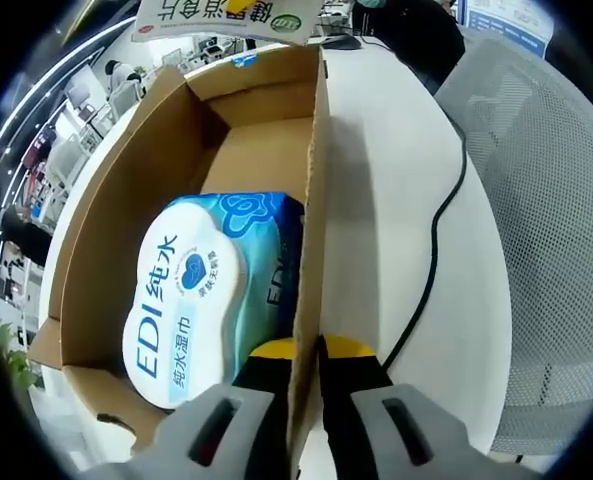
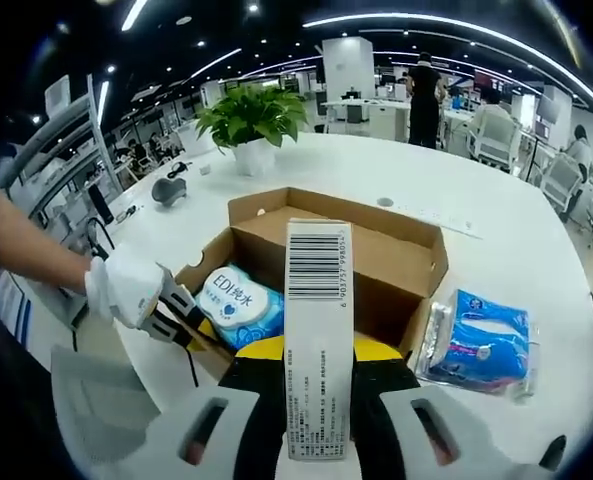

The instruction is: Operate the shoe box by opening the lid, removing the specified soft item, and placing it in the target area until the item is outside and the box remains undamaged.

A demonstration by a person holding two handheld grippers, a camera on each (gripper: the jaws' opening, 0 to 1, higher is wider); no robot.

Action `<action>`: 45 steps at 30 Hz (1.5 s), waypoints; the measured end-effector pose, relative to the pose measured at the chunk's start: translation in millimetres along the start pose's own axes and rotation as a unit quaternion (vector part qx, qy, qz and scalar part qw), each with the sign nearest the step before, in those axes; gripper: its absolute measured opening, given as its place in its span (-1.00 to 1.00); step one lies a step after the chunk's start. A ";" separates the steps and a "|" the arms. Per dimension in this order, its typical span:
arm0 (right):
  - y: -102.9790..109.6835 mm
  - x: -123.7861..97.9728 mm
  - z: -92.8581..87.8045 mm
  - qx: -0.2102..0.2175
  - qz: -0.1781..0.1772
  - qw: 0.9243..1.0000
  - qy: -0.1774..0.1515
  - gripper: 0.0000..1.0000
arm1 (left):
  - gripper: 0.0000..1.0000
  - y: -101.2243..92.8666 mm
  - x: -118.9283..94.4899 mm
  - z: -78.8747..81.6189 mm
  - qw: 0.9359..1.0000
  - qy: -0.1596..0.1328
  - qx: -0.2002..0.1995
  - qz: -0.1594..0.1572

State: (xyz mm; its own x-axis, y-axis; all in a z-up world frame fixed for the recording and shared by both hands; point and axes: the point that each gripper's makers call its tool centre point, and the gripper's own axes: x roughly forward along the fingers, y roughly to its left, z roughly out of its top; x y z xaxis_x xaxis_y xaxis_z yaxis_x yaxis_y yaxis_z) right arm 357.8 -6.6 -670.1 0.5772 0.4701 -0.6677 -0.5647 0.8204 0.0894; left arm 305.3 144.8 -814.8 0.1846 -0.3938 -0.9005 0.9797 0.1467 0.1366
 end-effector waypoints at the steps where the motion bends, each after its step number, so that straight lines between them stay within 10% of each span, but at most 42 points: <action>1: 0.8 -1.6 0.7 0.001 0.000 1.000 -0.002 -0.63 | -0.92 0.2 0.2 -0.1 1.000 0.000 0.000 0.000; 29: -32.5 -76.4 31.9 -0.039 -0.073 0.993 -0.088 -0.63 | -0.92 1.0 0.4 -0.1 1.000 -0.001 0.003 0.001; 45: -94.5 -101.0 -4.4 0.019 -0.140 0.987 -0.071 -0.63 | -0.92 0.7 0.5 -0.3 1.000 -0.001 0.004 0.000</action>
State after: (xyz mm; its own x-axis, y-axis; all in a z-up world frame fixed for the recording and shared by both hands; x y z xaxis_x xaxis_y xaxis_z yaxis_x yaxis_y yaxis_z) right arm 350.2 -133.0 -614.4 0.7858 0.2618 -0.5604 -0.3509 0.9348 -0.0553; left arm 306.1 144.9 -815.3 0.1855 -0.3964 -0.8992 0.9801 0.1403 0.1403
